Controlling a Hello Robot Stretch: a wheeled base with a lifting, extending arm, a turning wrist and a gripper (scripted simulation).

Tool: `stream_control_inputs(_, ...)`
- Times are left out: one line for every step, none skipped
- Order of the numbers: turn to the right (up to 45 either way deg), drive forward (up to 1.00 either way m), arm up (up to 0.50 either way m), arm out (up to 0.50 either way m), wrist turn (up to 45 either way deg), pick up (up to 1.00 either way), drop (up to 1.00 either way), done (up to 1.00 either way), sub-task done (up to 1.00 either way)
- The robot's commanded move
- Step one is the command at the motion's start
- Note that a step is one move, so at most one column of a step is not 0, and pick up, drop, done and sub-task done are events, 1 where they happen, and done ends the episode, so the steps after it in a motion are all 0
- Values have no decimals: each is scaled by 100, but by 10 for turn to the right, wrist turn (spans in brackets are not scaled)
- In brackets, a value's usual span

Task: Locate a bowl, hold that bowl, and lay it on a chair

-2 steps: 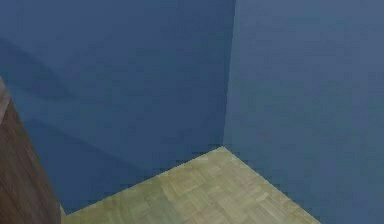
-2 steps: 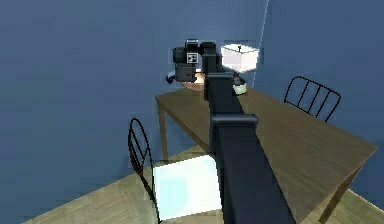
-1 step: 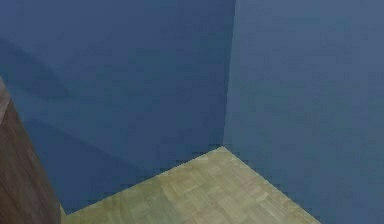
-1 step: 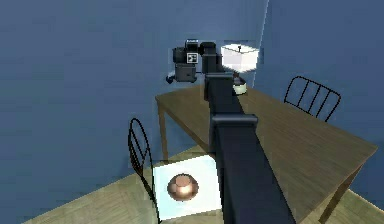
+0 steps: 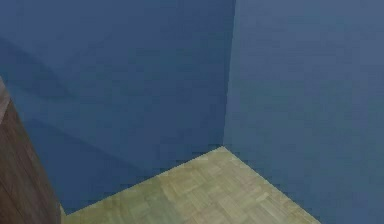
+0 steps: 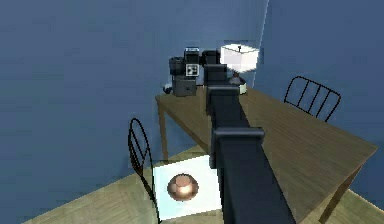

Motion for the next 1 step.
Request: stream_control_inputs(0,0,0,0,0,0,0,100,0)
